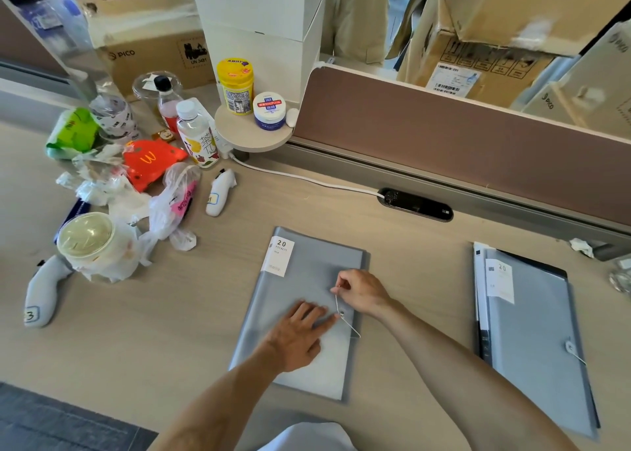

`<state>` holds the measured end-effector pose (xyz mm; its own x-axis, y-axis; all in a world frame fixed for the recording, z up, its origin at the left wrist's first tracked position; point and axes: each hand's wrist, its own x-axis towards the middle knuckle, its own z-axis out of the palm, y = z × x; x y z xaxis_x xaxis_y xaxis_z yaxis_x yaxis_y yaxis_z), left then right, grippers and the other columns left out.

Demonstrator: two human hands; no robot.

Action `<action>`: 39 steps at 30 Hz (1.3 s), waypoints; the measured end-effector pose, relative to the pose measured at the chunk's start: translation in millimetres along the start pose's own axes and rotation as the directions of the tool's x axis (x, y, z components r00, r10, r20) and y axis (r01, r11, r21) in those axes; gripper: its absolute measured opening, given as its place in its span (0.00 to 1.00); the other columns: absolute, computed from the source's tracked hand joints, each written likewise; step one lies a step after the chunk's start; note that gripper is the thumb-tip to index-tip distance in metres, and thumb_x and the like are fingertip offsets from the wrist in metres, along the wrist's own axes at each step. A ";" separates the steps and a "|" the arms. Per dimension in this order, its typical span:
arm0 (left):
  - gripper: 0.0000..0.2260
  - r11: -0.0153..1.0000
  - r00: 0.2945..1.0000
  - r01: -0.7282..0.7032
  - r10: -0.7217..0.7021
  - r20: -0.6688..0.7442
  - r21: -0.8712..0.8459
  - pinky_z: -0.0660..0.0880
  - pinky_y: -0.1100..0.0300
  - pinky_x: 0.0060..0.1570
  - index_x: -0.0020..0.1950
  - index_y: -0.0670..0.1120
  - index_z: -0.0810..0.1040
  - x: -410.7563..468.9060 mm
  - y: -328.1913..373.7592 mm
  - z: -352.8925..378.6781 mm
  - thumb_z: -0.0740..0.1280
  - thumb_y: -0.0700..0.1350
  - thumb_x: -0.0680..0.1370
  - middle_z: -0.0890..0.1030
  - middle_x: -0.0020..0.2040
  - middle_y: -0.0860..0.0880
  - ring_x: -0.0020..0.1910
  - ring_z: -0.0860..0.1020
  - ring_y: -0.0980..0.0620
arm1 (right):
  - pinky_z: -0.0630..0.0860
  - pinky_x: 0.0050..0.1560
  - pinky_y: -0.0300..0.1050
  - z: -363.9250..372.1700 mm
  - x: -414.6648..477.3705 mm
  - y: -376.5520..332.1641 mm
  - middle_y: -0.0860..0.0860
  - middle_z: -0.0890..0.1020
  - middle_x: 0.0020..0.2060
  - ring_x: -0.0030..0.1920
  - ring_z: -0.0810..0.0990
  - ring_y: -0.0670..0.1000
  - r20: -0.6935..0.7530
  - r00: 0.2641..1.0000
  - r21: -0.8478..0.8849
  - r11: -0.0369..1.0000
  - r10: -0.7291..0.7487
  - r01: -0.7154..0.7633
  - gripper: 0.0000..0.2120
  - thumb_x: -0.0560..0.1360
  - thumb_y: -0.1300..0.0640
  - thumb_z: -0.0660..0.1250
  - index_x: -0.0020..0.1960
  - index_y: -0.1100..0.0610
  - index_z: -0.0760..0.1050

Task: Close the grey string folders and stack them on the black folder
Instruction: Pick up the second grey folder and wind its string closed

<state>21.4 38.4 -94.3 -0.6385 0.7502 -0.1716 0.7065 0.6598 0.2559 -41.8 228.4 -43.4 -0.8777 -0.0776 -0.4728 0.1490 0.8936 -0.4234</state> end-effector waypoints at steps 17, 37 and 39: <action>0.28 0.999 0.997 -0.041 0.043 -0.066 0.036 0.72 0.49 0.63 0.73 0.52 0.66 2.8 -9.6 12.2 0.60 0.56 0.73 0.77 0.62 0.47 0.58 0.76 0.45 | 0.65 0.38 0.42 24.8 -46.5 73.5 0.49 0.75 0.36 0.39 0.75 0.52 -0.111 0.850 -0.455 0.787 -0.516 0.418 0.05 0.73 0.54 0.65 0.39 0.53 0.75; 0.30 0.990 0.988 -0.094 0.079 -0.133 -0.106 0.68 0.55 0.66 0.66 0.45 0.73 -10.4 -28.8 21.3 0.75 0.54 0.68 0.77 0.66 0.48 0.66 0.75 0.51 | 0.75 0.38 0.45 34.4 -23.8 22.5 0.48 0.78 0.36 0.39 0.79 0.51 0.094 0.768 -0.536 0.617 -0.634 0.576 0.10 0.74 0.49 0.63 0.39 0.53 0.78; 0.30 0.990 0.986 -0.097 0.083 -0.144 -0.099 0.70 0.56 0.64 0.64 0.46 0.75 -10.3 -27.7 22.3 0.76 0.55 0.66 0.78 0.65 0.47 0.64 0.76 0.52 | 0.76 0.40 0.46 35.8 -18.2 19.5 0.49 0.79 0.36 0.40 0.79 0.52 0.098 0.770 -0.535 0.619 -0.630 0.575 0.10 0.75 0.50 0.62 0.40 0.53 0.78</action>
<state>15.2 13.3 -120.8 -0.6152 0.7883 -0.0114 0.7316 0.5763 0.3642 -6.6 231.5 -70.7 -0.7255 -0.6661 -0.1728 -0.6557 0.7454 -0.1204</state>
